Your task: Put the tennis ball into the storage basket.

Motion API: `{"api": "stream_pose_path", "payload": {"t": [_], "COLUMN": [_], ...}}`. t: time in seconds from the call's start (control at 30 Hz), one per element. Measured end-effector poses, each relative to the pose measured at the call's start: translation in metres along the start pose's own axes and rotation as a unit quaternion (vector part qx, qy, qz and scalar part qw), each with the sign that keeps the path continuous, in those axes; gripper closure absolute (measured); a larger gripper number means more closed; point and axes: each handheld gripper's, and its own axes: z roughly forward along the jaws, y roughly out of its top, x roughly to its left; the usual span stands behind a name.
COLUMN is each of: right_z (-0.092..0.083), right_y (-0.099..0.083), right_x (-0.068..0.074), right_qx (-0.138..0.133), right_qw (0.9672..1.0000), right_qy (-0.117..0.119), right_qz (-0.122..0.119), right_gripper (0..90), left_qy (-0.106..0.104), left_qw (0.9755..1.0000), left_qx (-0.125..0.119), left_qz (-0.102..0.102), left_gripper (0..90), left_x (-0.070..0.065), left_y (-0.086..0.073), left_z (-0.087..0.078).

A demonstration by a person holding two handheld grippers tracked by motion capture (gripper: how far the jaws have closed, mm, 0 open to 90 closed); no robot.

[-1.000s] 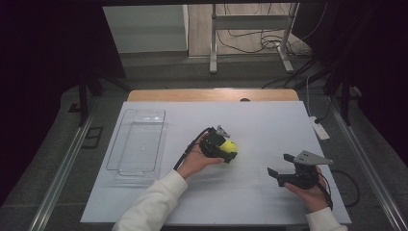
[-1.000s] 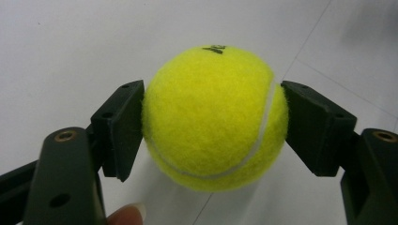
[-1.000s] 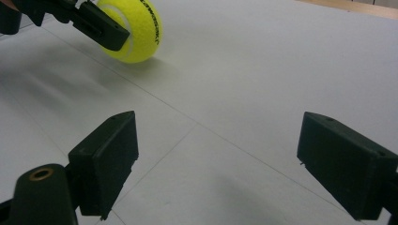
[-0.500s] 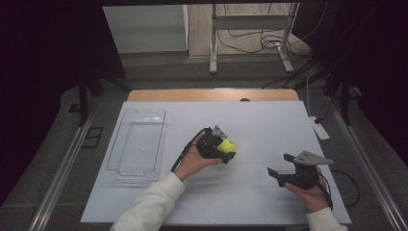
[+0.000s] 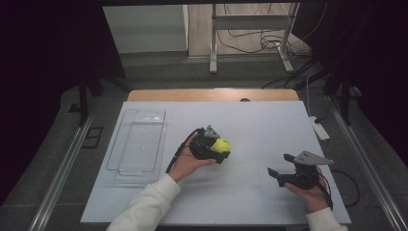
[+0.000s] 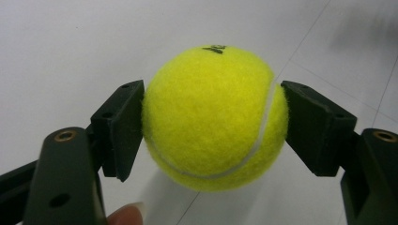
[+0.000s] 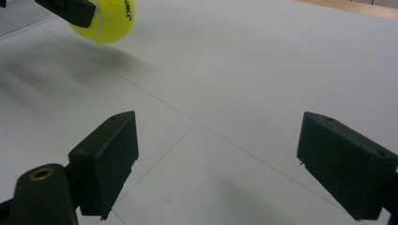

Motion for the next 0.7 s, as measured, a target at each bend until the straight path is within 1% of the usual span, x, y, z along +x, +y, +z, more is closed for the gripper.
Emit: {"api": "stream_pose_path", "payload": {"t": [0.2,0.23,0.37,0.7], "right_z": [0.0,0.0,0.0,0.001], "right_y": [0.0,0.0,0.0,-0.001], "right_x": [0.0,0.0,0.0,0.0], "right_qx": [0.0,0.0,0.001,0.002], "right_qw": [1.0,1.0,1.0,1.0], "right_qy": [0.0,0.0,0.0,-0.001], "right_qz": [0.001,0.001,0.001,0.001], "right_gripper": [13.5,13.6,13.5,13.6], "left_qy": [0.002,0.003,0.005,0.007], "left_qw": [1.0,0.9999,0.9999,0.9996], "left_qx": [-0.007,-0.009,-0.011,-0.024], "left_qz": [0.0,-0.003,0.002,0.011], "left_gripper": [27.0,27.0,27.0,27.0], "left_x": [0.001,0.0,0.0,-0.002], "left_y": [-0.001,-0.002,-0.002,-0.003], "left_z": [-0.006,-0.007,-0.01,-0.019]}}
